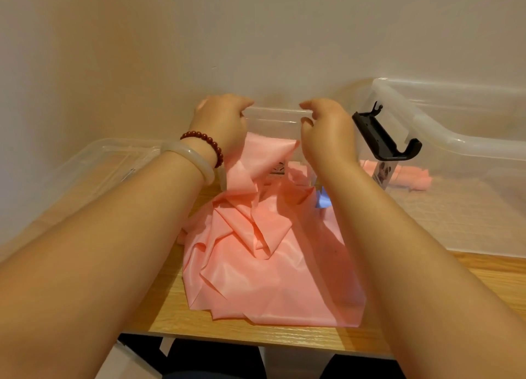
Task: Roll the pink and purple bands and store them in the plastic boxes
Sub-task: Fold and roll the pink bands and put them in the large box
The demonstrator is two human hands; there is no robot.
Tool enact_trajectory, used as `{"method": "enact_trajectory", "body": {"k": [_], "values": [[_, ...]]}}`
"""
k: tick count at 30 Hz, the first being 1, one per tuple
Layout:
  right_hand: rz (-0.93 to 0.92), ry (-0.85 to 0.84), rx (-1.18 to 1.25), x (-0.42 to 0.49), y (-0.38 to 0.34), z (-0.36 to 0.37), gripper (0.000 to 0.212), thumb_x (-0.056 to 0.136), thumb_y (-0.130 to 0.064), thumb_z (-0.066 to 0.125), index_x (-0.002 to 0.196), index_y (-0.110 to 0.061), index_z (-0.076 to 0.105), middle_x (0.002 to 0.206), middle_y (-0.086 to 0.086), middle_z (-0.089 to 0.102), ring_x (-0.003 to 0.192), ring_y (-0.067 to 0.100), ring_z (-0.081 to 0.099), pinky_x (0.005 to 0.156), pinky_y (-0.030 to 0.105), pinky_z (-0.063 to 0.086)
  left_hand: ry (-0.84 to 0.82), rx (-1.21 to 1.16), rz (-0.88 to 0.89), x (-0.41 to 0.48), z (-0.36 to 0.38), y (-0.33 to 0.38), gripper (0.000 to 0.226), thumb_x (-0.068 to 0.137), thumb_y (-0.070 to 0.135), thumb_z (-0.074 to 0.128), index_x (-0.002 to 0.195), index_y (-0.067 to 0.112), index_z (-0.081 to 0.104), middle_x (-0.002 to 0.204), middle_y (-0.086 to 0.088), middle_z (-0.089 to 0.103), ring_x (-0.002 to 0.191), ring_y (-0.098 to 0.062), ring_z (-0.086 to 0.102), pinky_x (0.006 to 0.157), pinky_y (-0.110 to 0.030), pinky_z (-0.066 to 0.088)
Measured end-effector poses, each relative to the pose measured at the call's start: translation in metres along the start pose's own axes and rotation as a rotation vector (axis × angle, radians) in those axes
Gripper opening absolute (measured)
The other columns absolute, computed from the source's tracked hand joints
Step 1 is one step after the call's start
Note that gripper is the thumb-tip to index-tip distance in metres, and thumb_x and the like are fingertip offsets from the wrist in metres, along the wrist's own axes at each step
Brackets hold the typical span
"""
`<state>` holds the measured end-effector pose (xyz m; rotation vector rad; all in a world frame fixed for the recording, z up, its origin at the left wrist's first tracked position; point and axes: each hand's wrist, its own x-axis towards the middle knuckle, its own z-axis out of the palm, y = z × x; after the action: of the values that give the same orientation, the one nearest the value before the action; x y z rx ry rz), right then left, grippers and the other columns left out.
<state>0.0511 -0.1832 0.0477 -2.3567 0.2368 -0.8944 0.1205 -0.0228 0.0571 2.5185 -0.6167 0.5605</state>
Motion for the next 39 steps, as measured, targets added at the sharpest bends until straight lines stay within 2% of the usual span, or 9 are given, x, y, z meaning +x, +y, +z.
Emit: {"method": "enact_trajectory", "body": {"k": [4,7,11,15,19,22,32,36,39], "values": [[-0.145,0.043,-0.005,-0.021,0.012,0.004,0.021,0.091,-0.033,0.065,0.102,-0.017,0.074,0.108,-0.001,0.070,0.109,0.020,0.059,0.098,0.043,0.041,-0.018,-0.050,0.066,-0.022,-0.005,0.003,0.042,0.096,0.038,0.053,0.135,0.021,0.056,0.137,-0.001,0.057,0.128,-0.021,0.049,0.108,-0.040,0.037],[-0.223,-0.027,-0.107,-0.030,0.017,0.011,0.022,0.085,-0.035,0.071,0.101,-0.021,0.075,0.105,-0.004,0.072,0.107,0.020,0.061,0.100,0.043,0.039,-0.076,0.047,0.096,-0.036,-0.004,-0.003,0.055,0.085,0.052,0.063,0.131,0.021,0.058,0.134,0.001,0.058,0.127,-0.021,0.049,0.108,-0.040,0.037],[-0.221,0.100,0.054,-0.030,0.019,0.009,0.013,0.086,-0.015,0.068,0.093,-0.014,0.078,0.094,0.002,0.076,0.093,0.023,0.067,0.090,0.042,0.048,-0.040,-0.006,0.102,-0.044,-0.004,-0.019,0.040,0.086,0.031,0.069,0.124,0.018,0.065,0.126,-0.002,0.060,0.118,-0.022,0.052,0.102,-0.034,0.039],[-0.057,0.061,0.161,-0.025,0.018,-0.001,0.016,0.094,-0.021,0.062,0.101,-0.012,0.073,0.102,0.002,0.070,0.099,0.019,0.062,0.092,0.042,0.048,0.045,-0.065,0.071,-0.047,-0.010,-0.023,0.026,0.092,0.019,0.063,0.117,0.015,0.069,0.116,-0.002,0.063,0.097,-0.010,0.051,0.086,-0.020,0.035],[-0.139,-0.080,-0.003,-0.026,0.012,0.004,0.027,0.087,-0.033,0.071,0.110,-0.019,0.071,0.108,-0.004,0.071,0.108,0.019,0.061,0.101,0.043,0.042,0.041,-0.089,0.043,-0.047,-0.013,-0.020,0.024,0.092,0.016,0.062,0.114,0.014,0.071,0.114,-0.003,0.067,0.105,-0.018,0.058,0.089,-0.020,0.036],[-0.180,0.014,0.011,-0.028,0.015,0.009,0.016,0.086,-0.022,0.072,0.100,-0.015,0.077,0.100,0.001,0.075,0.101,0.023,0.065,0.096,0.046,0.045,0.043,-0.100,0.047,-0.049,-0.016,-0.022,0.025,0.092,0.015,0.062,0.115,0.013,0.070,0.116,-0.004,0.068,0.109,-0.020,0.059,0.091,-0.021,0.038],[0.023,0.197,0.254,-0.022,0.013,-0.009,0.012,0.095,-0.023,0.059,0.087,-0.026,0.067,0.088,-0.010,0.061,0.081,0.007,0.053,0.068,0.007,0.036,0.116,-0.053,0.077,-0.053,-0.018,-0.030,0.022,0.095,0.015,0.057,0.111,0.010,0.072,0.110,-0.006,0.069,0.102,-0.020,0.060,0.087,-0.021,0.039],[0.042,0.178,0.309,-0.009,0.000,-0.016,0.014,0.096,-0.022,0.056,0.085,-0.027,0.062,0.073,-0.016,0.060,0.075,0.007,0.060,0.065,0.016,0.043,0.207,-0.103,0.122,-0.047,-0.017,-0.010,0.026,0.095,0.025,0.055,0.112,0.011,0.070,0.101,-0.004,0.067,0.100,-0.022,0.059,0.086,-0.028,0.043],[0.041,0.198,0.324,0.002,-0.010,-0.016,0.013,0.094,-0.017,0.057,0.088,-0.024,0.066,0.076,-0.015,0.062,0.080,0.007,0.062,0.072,0.018,0.046,0.207,-0.115,0.052,-0.048,-0.013,0.011,0.044,0.089,0.052,0.058,0.114,0.016,0.067,0.091,0.003,0.062,0.090,-0.019,0.057,0.080,-0.031,0.048]]}}
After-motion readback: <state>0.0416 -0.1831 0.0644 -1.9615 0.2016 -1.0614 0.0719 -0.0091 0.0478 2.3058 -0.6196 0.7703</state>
